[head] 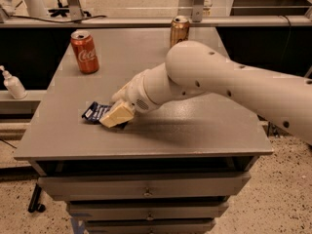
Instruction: Pick rxbar blueberry
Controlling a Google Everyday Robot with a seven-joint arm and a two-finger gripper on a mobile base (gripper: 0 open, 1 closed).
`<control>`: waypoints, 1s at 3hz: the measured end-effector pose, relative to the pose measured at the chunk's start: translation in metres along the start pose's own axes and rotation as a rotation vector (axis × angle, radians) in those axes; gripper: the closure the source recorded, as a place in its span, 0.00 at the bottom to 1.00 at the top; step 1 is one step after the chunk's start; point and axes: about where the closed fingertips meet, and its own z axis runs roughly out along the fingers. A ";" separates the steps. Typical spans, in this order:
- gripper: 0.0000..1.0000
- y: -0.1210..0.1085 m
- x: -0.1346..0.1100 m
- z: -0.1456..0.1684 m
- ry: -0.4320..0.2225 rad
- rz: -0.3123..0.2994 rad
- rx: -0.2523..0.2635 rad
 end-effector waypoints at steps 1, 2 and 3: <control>0.00 0.000 0.000 0.000 0.000 0.000 0.000; 0.00 -0.010 -0.007 -0.004 -0.018 0.000 0.020; 0.00 -0.018 -0.019 -0.009 -0.036 0.039 0.014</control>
Offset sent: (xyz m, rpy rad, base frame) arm 0.0237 -0.0058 0.0190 0.0396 -0.0343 -0.0386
